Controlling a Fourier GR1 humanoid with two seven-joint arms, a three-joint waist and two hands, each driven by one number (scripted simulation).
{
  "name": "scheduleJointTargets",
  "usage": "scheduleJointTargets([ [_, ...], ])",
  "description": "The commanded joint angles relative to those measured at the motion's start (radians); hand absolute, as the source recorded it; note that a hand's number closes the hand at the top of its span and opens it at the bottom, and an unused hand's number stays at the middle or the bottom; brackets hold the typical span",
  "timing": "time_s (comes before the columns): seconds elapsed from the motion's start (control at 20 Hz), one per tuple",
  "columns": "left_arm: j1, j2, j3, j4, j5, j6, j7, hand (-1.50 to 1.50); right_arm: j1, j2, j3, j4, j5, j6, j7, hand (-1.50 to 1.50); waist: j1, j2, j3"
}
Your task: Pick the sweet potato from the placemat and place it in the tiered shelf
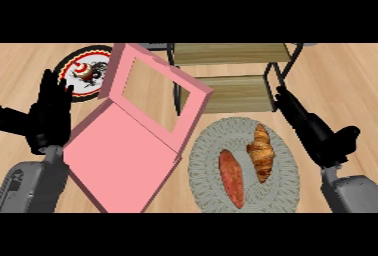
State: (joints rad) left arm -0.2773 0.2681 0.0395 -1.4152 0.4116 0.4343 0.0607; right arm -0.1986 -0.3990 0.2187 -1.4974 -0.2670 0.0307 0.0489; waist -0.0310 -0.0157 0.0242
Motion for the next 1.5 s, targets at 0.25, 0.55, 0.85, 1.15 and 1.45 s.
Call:
scheduleJointTargets([
  [0.25, 0.03, 0.105, -0.173, -0.07, -0.198, -0.065, -0.03, 0.0, -0.2, 0.162, 0.167, -0.064, -0.085, 0.173, 0.041, 1.5, 0.085, 0.016, -0.022],
  [0.55, 0.165, 0.113, -0.195, -0.211, -0.194, -0.078, 0.036, 0.0, -0.152, 0.168, -0.03, 0.053, -0.24, 0.212, -0.005, -1.5, 0.048, 0.015, -0.023],
  [0.85, 0.149, 0.101, -0.17, -0.188, -0.194, -0.082, 0.035, 0.0, -0.202, -0.052, -0.009, -0.106, -0.26, 0.444, 0.135, -1.5, 0.032, 0.014, -0.024],
  [1.15, 0.196, 0.091, -0.167, -0.19, -0.202, -0.083, -0.008, 0.0, -0.303, -0.191, 0.091, -0.268, -0.144, 0.543, 0.275, -1.5, 0.035, 0.01, -0.026],
  [1.45, 0.201, 0.098, -0.164, -0.19, -0.206, -0.087, 0.012, 0.0, -0.382, -0.258, 0.234, -0.482, 0.104, 0.534, 0.451, -1.5, 0.026, 0.006, -0.027],
])
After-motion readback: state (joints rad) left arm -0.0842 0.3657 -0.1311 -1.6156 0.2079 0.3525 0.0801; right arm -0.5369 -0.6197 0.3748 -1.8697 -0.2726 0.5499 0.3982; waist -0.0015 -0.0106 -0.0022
